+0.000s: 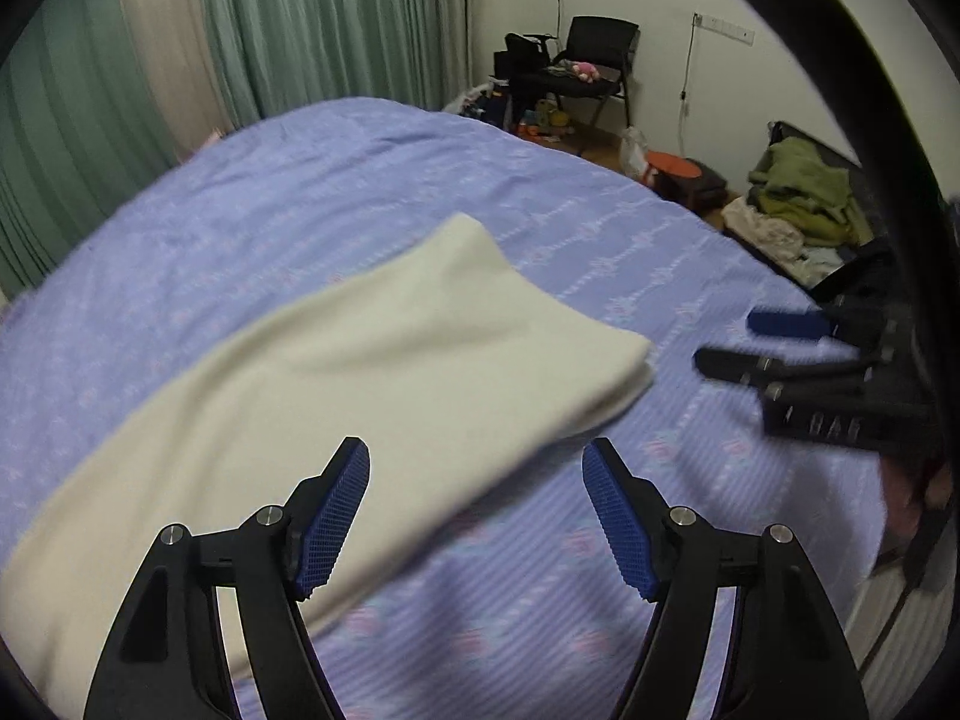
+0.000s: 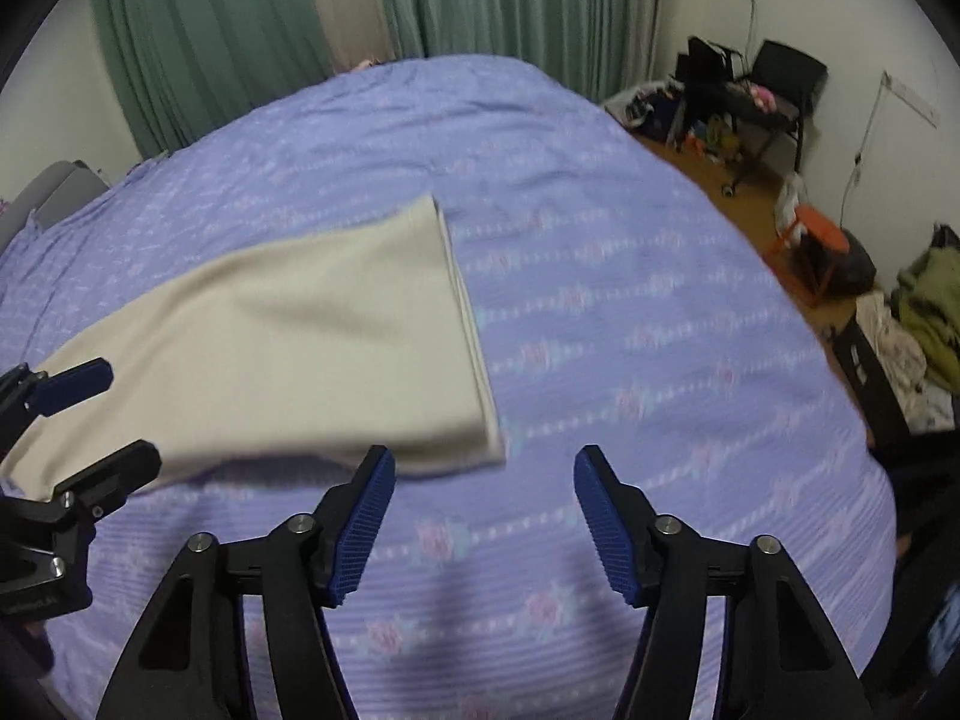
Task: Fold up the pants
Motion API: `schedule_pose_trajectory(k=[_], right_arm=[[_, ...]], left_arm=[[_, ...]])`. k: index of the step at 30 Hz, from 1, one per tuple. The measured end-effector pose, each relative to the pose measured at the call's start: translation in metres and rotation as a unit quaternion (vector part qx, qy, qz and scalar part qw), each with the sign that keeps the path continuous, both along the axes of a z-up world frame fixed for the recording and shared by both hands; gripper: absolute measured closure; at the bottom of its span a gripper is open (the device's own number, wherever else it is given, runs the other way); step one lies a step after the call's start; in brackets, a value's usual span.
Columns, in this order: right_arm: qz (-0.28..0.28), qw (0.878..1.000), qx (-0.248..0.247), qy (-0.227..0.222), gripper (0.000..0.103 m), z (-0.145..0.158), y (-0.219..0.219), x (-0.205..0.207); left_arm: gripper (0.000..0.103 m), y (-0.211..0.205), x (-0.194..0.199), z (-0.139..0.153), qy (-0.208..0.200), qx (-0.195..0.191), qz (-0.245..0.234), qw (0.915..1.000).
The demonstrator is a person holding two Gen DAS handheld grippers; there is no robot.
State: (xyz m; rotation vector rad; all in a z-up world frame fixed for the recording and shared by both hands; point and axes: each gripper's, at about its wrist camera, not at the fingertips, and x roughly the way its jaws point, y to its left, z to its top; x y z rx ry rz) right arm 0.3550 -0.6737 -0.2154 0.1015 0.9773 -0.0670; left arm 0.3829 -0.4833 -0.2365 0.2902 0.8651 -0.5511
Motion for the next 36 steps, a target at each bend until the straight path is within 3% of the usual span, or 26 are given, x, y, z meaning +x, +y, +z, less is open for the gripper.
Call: schedule_pose_trajectory(k=[6, 9, 10, 12, 20, 22, 23, 27, 30, 35, 36], right_arm=[[-0.019, 0.999, 0.024, 0.008, 0.046, -0.022, -0.012, -0.009], [-0.034, 0.997, 0.066, 0.005, 0.050, -0.032, -0.024, -0.004], [-0.038, 0.996, 0.077, 0.005, 0.057, -0.036, -0.027, -0.001], [-0.043, 0.994, 0.100, 0.009, 0.061, -0.047, -0.032, 0.009], [-0.042, 0.978, 0.200, 0.050, 0.062, -0.090, -0.031, 0.040], [-0.046, 0.977, 0.206, 0.044, 0.085, -0.090, -0.031, 0.043], [-0.047, 0.976, 0.210, 0.040, 0.086, -0.086, -0.031, 0.043], [-0.039, 0.992, 0.122, -0.012, 0.090, -0.040, -0.020, 0.039], [-0.032, 0.996, 0.084, -0.010, 0.091, -0.017, -0.012, 0.044], [-0.063, 0.994, 0.059, 0.063, 0.089, -0.049, -0.014, 0.051], [-0.083, 0.994, 0.033, 0.069, 0.083, -0.050, -0.017, 0.047]], left_arm=[[0.035, -0.021, 0.037, -0.016, 0.040, -0.031, 0.009, 0.9987], [0.038, -0.029, 0.047, -0.020, 0.048, -0.027, 0.006, 0.9985], [0.038, -0.032, 0.046, -0.020, 0.045, -0.024, 0.005, 0.9987], [0.038, -0.035, 0.045, -0.021, 0.040, -0.017, 0.003, 0.9990], [0.038, -0.016, 0.025, -0.023, 0.055, -0.004, 0.029, 0.9981], [0.039, -0.011, 0.018, -0.022, 0.055, 0.004, 0.040, 0.9977], [0.041, -0.007, 0.015, -0.021, 0.057, 0.006, 0.047, 0.9972], [0.046, 0.012, 0.003, -0.009, 0.063, 0.000, 0.073, 0.9953], [0.046, 0.022, -0.002, 0.000, 0.064, -0.001, 0.093, 0.9936], [0.045, 0.034, -0.008, 0.004, 0.080, 0.001, 0.130, 0.9883], [0.044, 0.037, -0.011, 0.006, 0.081, 0.000, 0.133, 0.9878]])
